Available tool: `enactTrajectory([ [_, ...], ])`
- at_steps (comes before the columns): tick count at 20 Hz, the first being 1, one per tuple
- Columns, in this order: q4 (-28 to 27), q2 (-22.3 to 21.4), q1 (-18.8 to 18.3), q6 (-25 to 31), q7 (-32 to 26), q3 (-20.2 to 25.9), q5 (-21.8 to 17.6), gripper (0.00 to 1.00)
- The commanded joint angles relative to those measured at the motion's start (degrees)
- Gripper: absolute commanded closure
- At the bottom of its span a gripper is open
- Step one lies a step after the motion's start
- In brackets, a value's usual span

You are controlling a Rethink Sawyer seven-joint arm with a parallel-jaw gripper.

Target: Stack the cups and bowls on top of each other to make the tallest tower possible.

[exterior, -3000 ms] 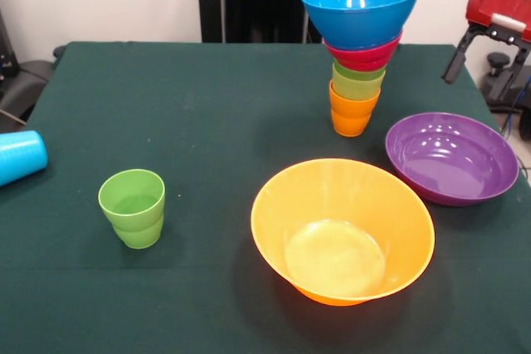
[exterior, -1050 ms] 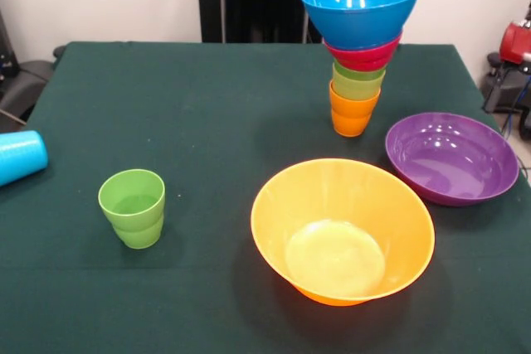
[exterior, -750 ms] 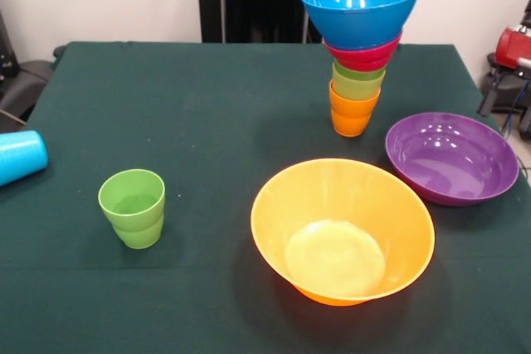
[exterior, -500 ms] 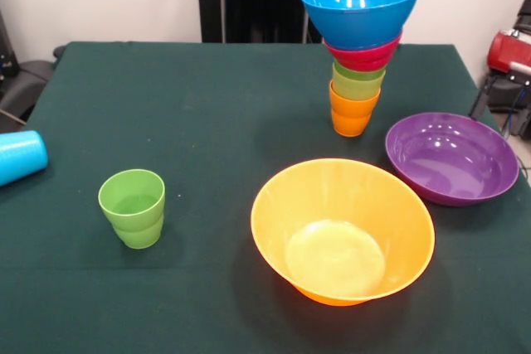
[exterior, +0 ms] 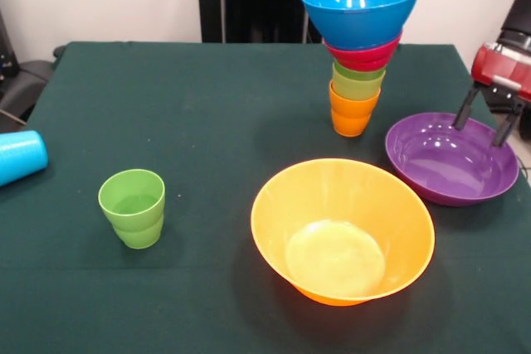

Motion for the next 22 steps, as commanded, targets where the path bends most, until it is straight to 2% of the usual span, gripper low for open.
enactTrajectory([
  [1,-3.8,0.9,-2.6,2.4,-5.8,14.0,-7.2,0.00],
  [4,-4.5,-0.3,-2.7,2.0,-6.6,15.2,-9.6,0.00],
  [11,-7.0,-2.4,-2.3,5.1,-6.8,16.5,-13.7,0.00],
  [15,-6.3,-3.6,-1.6,3.4,-5.5,16.4,-15.7,0.00],
  [22,-3.0,-7.3,-3.5,1.7,-5.2,18.5,-19.3,0.00],
])
